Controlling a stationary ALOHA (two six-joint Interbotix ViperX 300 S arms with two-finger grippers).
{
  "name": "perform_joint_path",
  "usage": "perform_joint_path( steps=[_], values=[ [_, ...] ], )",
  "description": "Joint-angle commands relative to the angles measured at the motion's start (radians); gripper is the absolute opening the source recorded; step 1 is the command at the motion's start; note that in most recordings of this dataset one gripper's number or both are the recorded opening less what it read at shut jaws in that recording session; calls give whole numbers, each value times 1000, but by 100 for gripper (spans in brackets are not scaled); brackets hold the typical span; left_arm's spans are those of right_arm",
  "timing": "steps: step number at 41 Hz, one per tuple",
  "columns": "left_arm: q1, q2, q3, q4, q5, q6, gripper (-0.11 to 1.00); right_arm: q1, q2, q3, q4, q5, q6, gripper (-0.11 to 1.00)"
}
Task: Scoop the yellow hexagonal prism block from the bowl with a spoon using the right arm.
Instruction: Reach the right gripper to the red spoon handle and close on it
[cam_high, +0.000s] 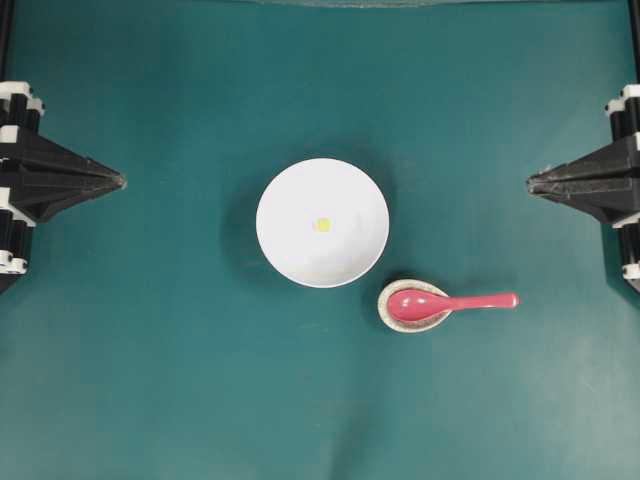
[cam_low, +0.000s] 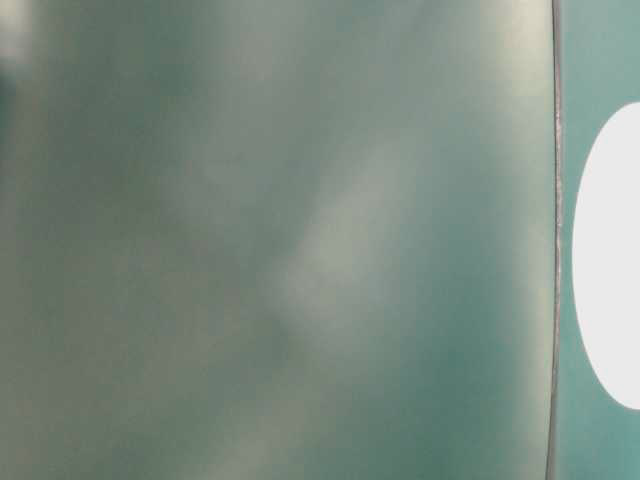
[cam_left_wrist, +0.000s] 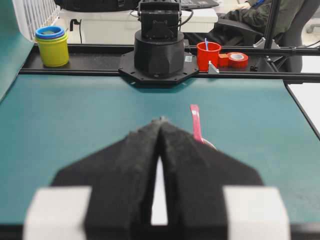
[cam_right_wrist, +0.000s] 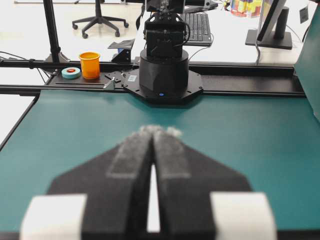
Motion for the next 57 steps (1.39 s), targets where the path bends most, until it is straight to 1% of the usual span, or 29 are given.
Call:
perform_joint_path(
  steps=[1, 2, 8, 10, 13, 16, 18, 21, 23, 30, 36, 43, 47, 49, 53, 57],
  values=[
    [-2, 8, -28, 5, 12, -17, -1, 2, 5, -21, 8, -6, 9, -2],
    [0, 12, -32, 5, 14, -17, -1, 2, 3, -28, 28, -6, 18, -2],
    [0, 12, -32, 5, 15, -17, -1, 2, 6, -26, 32, 12, 28, 6],
    [0, 12, -32, 5, 17, -17, -1, 2, 6, -25, 35, 21, 29, 12],
    [0, 14, -32, 5, 20, -17, -1, 2, 15, -25, 41, 28, 29, 25],
    [0, 14, -32, 5, 25, -17, -1, 2, 21, -21, 43, 29, 34, 39],
    [0, 12, -32, 5, 26, -18, -1, 2, 28, -20, 43, 28, 37, 46],
    [0, 12, -32, 5, 28, -18, -1, 2, 40, -17, 43, 28, 41, 54],
    [0, 12, -32, 5, 26, -18, -1, 3, 49, -14, 44, 26, 46, 57],
    [0, 14, -32, 6, 26, -18, -1, 8, 112, 2, 44, 9, 52, 57],
    [0, 14, -32, 5, 29, -18, -1, 31, 199, 29, 60, -84, 67, 57],
    [0, 14, -31, 5, 49, -18, -1, 86, 362, 80, 78, -282, 80, 57],
    [0, 14, -32, 5, 55, -18, -1, 118, 462, 109, 101, -422, 80, 57],
    [-2, 14, -32, 5, 57, -18, -1, 138, 518, 126, 117, -499, 80, 57],
    [0, 14, -32, 5, 60, -18, -1, 172, 604, 146, 150, -600, 80, 57],
    [0, 14, -32, 5, 61, -18, -1, 225, 703, 160, 207, -709, 80, 57]
  ],
)
